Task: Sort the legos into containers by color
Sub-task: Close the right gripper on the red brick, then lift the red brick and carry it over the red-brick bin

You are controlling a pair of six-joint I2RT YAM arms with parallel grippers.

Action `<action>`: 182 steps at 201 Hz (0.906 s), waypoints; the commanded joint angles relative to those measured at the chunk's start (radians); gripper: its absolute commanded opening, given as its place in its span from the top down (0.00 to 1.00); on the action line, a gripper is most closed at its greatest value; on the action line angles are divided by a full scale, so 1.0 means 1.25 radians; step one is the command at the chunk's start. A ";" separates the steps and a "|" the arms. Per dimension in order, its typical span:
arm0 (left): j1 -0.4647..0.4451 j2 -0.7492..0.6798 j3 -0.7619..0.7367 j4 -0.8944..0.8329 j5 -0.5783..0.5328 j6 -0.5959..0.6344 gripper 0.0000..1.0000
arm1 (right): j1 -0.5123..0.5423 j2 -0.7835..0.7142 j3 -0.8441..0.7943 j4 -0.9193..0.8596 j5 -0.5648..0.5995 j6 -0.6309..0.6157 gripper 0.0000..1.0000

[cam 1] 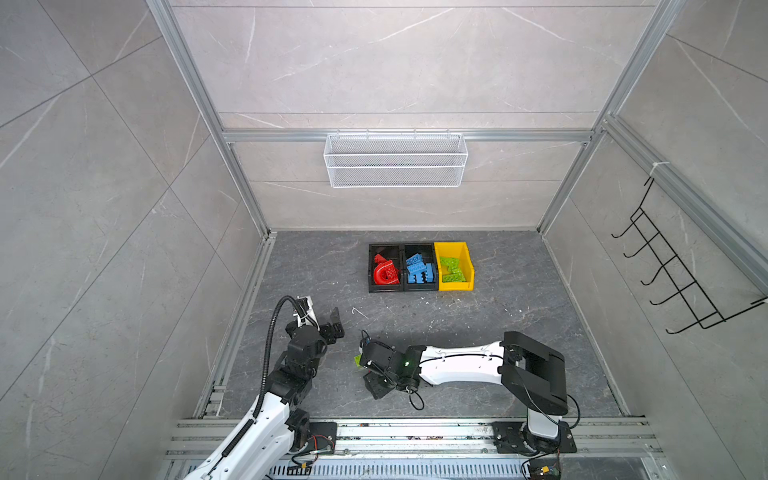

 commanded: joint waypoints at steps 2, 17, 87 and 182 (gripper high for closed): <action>0.005 -0.002 -0.001 0.013 -0.028 0.005 0.01 | 0.003 0.019 0.006 -0.043 0.054 -0.025 0.49; 0.005 0.002 0.002 0.012 -0.032 0.005 0.01 | 0.003 0.022 0.010 -0.056 0.058 -0.032 0.52; 0.005 0.001 0.004 0.012 -0.033 0.007 0.01 | -0.030 -0.015 -0.021 0.006 0.020 -0.034 0.68; 0.005 0.014 -0.007 0.033 -0.018 -0.001 0.01 | -0.212 -0.154 -0.006 0.006 -0.091 -0.121 0.74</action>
